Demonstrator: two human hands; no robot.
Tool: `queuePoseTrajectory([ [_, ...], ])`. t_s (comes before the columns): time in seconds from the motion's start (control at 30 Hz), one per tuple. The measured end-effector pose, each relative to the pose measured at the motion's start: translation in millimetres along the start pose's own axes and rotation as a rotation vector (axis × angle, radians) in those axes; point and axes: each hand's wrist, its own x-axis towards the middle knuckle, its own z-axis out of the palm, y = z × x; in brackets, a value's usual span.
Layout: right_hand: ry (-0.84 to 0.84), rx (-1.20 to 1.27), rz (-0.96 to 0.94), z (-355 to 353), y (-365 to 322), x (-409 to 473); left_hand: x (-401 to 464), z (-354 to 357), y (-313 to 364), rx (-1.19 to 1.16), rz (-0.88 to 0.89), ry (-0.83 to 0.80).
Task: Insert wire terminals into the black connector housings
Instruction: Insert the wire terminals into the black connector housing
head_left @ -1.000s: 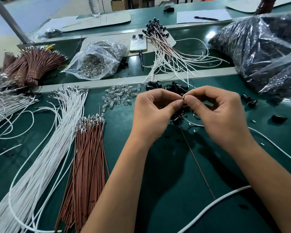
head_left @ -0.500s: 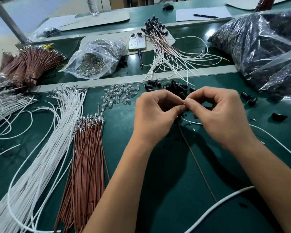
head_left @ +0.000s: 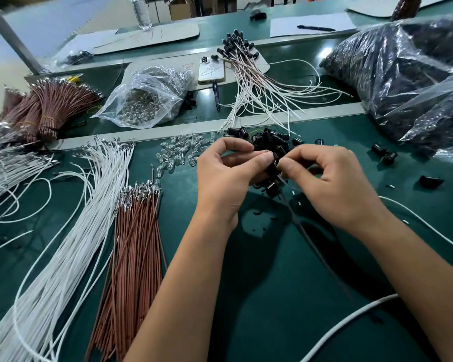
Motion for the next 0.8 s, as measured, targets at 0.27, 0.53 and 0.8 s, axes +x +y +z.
queuePoseTrajectory([
  [0.27, -0.002, -0.038, -0.089, 3.0, -0.5, -2.4, 4.6, -5.8, 3.8, -0.190, -0.136, 0.029],
  [0.53, -0.045, -0.094, -0.118, 6.7, 1.5, -2.6, 4.7, -5.6, 3.5, -0.203, -0.144, 0.013],
  [0.8, -0.013, -0.117, -0.149, 5.8, 3.1, -1.8, 1.7, -3.4, 4.2, -0.079, 0.064, -0.026],
])
